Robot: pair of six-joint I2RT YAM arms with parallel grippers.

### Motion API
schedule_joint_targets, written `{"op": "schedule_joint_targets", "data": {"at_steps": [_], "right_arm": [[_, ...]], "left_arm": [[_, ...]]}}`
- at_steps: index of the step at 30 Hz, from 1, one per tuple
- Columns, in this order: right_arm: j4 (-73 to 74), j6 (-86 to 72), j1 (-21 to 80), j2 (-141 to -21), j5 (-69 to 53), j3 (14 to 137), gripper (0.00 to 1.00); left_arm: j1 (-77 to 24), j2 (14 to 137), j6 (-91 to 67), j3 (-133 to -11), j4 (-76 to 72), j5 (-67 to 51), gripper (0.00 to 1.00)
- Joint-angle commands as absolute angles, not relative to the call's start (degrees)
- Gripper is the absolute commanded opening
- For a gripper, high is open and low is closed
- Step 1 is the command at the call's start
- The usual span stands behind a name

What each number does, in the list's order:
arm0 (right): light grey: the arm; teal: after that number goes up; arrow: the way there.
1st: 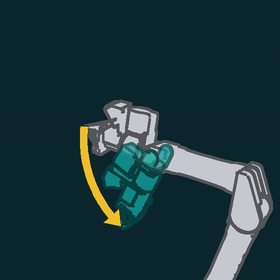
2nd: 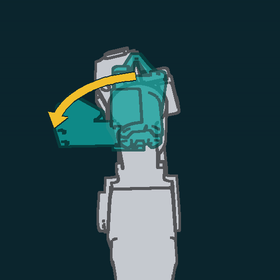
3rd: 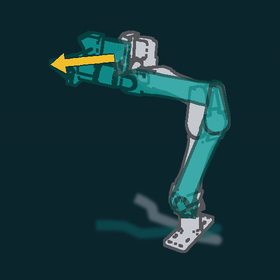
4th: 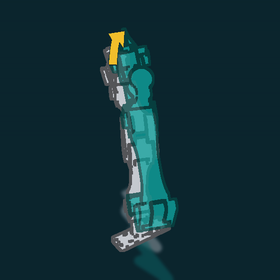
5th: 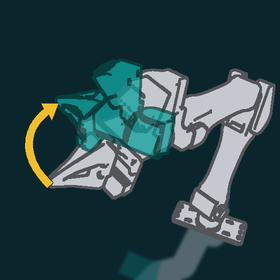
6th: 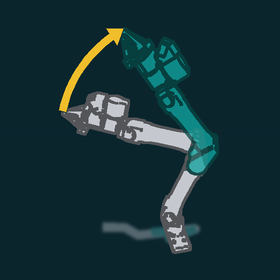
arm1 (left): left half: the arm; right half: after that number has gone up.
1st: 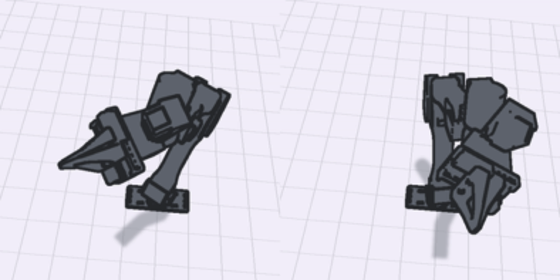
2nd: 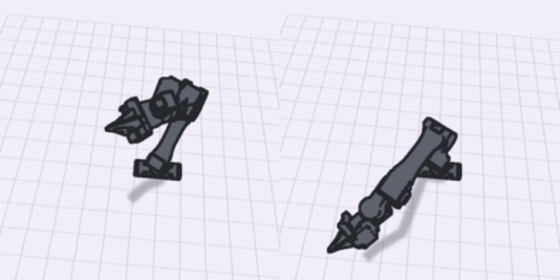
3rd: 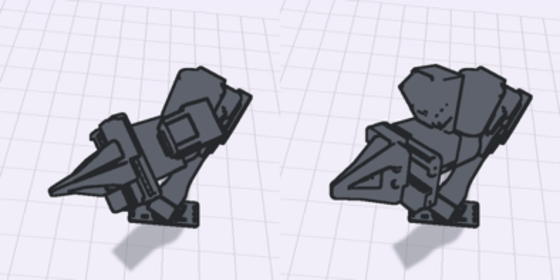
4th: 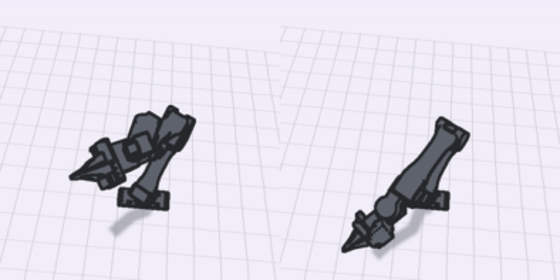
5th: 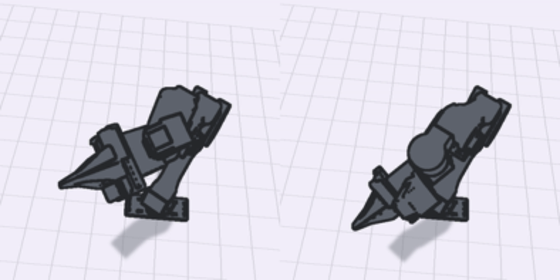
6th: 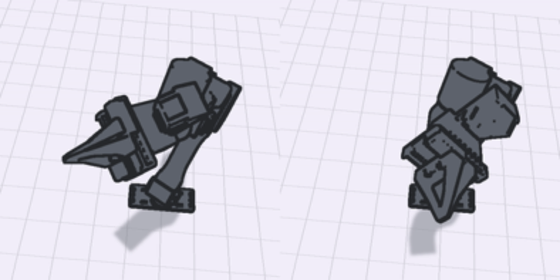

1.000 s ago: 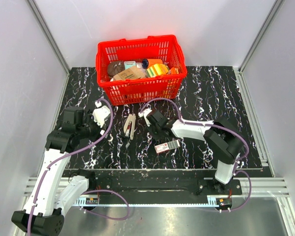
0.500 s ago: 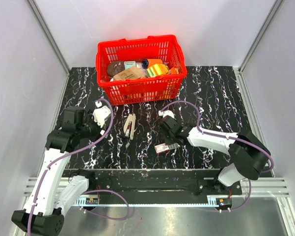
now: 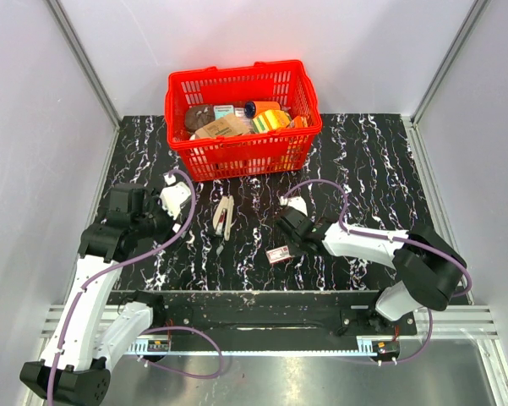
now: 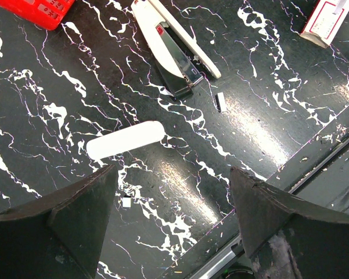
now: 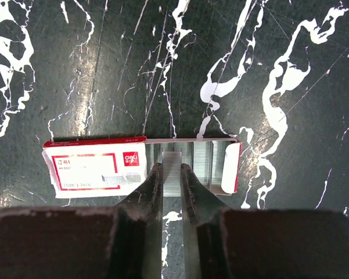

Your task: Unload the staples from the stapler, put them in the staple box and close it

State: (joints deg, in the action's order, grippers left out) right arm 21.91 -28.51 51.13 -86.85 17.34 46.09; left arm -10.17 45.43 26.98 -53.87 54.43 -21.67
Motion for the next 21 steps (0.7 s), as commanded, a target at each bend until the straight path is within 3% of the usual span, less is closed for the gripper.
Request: {"op": "schedule_joint_targets", "data": {"at_steps": [1, 15, 21], "right_arm": [[21.00, -29.97, 51.68, -85.17, 19.43, 45.62, 0.00], [19.95, -29.09, 52.21, -85.78, 18.54, 45.44, 0.06], [20.04, -28.83, 52.21, -86.66, 18.55, 45.88, 0.23]], "left_arm": [[-9.93, 45.35, 27.42, -54.93, 53.79, -22.94, 0.83], [-9.93, 44.91, 27.68, -54.84, 53.79, -22.50, 0.83], [-9.93, 44.82, 27.77, -54.93, 54.14, -22.50, 0.84]]}}
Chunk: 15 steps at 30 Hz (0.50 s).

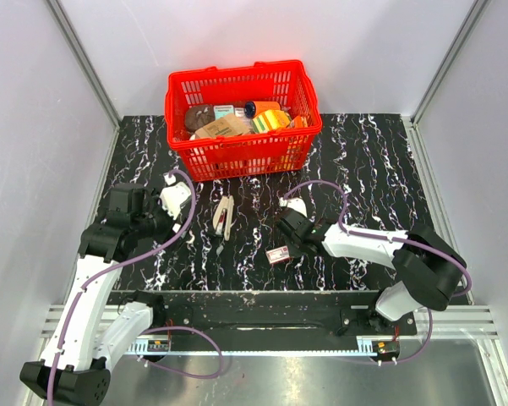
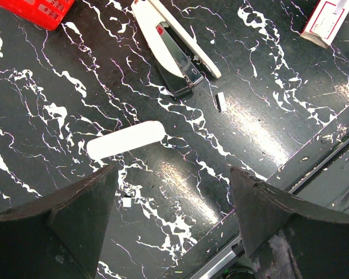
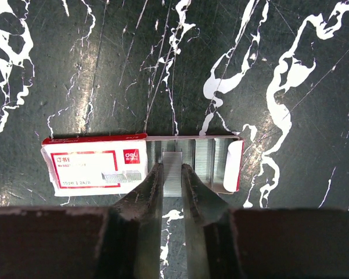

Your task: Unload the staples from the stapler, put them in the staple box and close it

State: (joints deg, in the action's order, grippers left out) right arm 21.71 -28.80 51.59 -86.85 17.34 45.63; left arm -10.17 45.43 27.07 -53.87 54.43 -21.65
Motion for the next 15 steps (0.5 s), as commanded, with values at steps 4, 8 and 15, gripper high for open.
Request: {"op": "schedule_joint_targets", "data": {"at_steps": [4, 8, 15], "right_arm": [[20.13, -28.48, 52.21, -86.57, 18.63, 46.14, 0.31], [20.04, -28.04, 52.21, -85.17, 18.63, 46.23, 0.36], [21.27, -26.90, 52.21, -79.99, 17.93, 47.90, 0.36]], "left_arm": [[-9.84, 44.74, 27.86, -55.11, 54.23, -22.59, 0.84], [-9.93, 44.82, 27.86, -55.11, 54.23, -22.59, 0.84], [-9.93, 44.82, 28.21, -54.93, 54.32, -22.85, 0.84]]}}
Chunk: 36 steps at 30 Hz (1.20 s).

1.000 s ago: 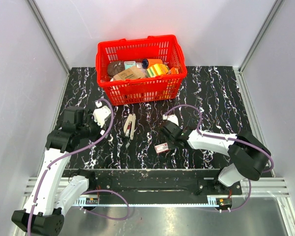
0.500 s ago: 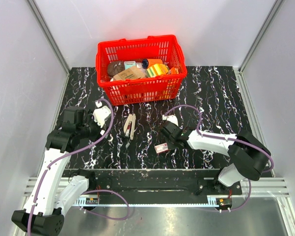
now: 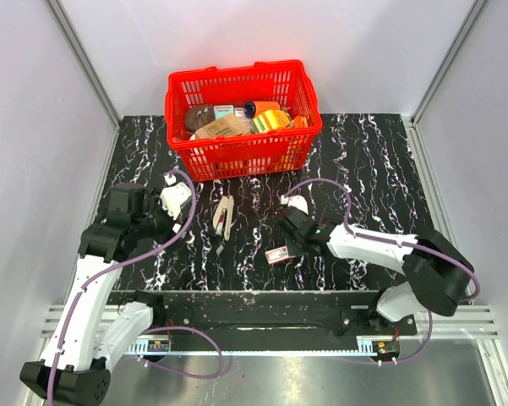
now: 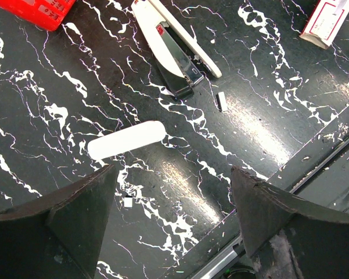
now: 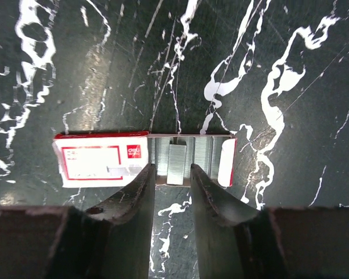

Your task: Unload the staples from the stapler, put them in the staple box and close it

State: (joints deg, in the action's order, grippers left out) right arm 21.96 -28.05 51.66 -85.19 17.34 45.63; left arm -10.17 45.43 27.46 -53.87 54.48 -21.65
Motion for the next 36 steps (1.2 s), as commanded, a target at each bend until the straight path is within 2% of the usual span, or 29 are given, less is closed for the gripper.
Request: {"op": "schedule_joint_targets", "data": {"at_steps": [1, 9, 21, 30, 36], "right_arm": [[21.36, -26.81, 52.21, -79.02, 17.06, 48.51, 0.35], [19.26, -24.35, 52.21, -76.90, 15.20, 53.17, 0.26], [7.30, -22.06, 52.12, -78.23, 18.98, 43.34, 0.28], [1.24, -24.26, 52.21, -75.06, 20.39, 36.92, 0.28], [-1.58, -24.08, 52.12, -72.34, 20.74, 34.46, 0.27]], "left_arm": [[-9.93, 44.91, 28.21, -54.84, 54.23, -23.03, 0.84], [-10.19, 49.12, 29.88, -52.39, 50.55, -26.72, 0.80], [-23.64, 68.45, 31.47, -48.34, 40.52, -18.99, 0.77], [-24.26, 83.83, 30.41, -53.69, 38.67, -20.13, 0.73], [-26.01, 89.29, 29.27, -56.33, 38.32, -21.00, 0.67]]}}
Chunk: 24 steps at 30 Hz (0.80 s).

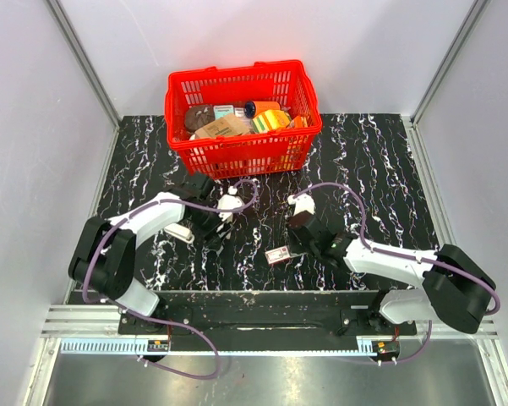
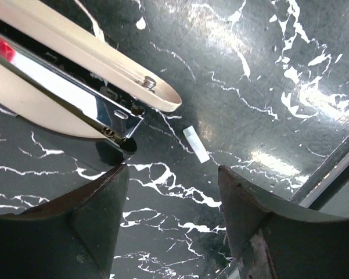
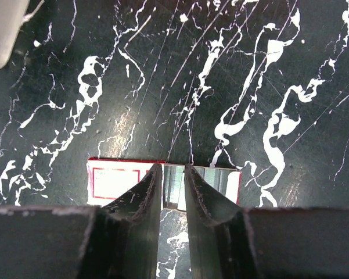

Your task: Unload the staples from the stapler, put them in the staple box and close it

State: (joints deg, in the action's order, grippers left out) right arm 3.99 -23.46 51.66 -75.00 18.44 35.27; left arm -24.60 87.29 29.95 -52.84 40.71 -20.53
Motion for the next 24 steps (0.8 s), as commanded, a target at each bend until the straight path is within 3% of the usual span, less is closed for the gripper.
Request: {"op": "schedule_joint_targets", "data": {"at_steps": [1, 24], "right_arm": [[-1.84, -24.00, 52.03, -71.99, 20.74, 34.28, 0.27], [-3.08, -23.38, 52.12, -72.68, 21.09, 33.93, 0.26]], "left_arm": [[-26.28, 90.17, 29.01, -56.51, 38.32, -21.35, 0.66], [-31.90, 92.20, 28.65, -52.82, 37.00, -15.64, 0.36]]}}
